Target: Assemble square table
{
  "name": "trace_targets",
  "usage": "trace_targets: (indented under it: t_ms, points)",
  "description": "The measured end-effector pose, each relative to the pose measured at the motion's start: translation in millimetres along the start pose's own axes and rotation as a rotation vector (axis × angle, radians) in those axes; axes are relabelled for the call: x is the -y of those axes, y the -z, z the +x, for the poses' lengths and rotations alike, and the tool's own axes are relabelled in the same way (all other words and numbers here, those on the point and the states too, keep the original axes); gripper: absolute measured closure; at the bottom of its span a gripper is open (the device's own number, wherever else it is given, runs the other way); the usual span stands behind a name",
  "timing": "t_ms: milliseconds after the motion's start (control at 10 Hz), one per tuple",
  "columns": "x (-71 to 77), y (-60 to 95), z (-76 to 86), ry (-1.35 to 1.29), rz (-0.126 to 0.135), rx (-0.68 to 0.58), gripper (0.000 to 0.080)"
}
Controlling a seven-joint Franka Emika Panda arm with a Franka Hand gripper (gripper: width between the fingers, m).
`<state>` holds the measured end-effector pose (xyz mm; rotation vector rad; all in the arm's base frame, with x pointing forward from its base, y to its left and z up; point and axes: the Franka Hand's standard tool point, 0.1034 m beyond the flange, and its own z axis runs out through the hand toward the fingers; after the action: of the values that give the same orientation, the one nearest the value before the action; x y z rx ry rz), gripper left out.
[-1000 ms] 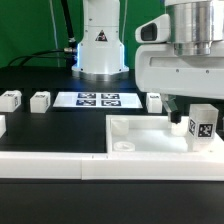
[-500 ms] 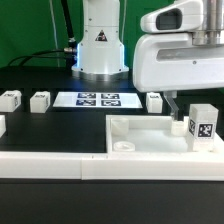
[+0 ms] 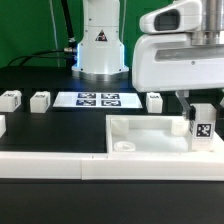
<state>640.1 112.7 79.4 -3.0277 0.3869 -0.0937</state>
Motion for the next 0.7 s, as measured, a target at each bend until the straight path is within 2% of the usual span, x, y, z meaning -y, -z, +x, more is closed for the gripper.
trace_targets:
  t_ms: [300,700]
  points:
    - [-3.0,-0.3,0.1,-0.321,-0.013,-0.001,0.0511]
    - [-3.0,-0.3,0.1,-0.321,-0.013,-0.001,0.0509]
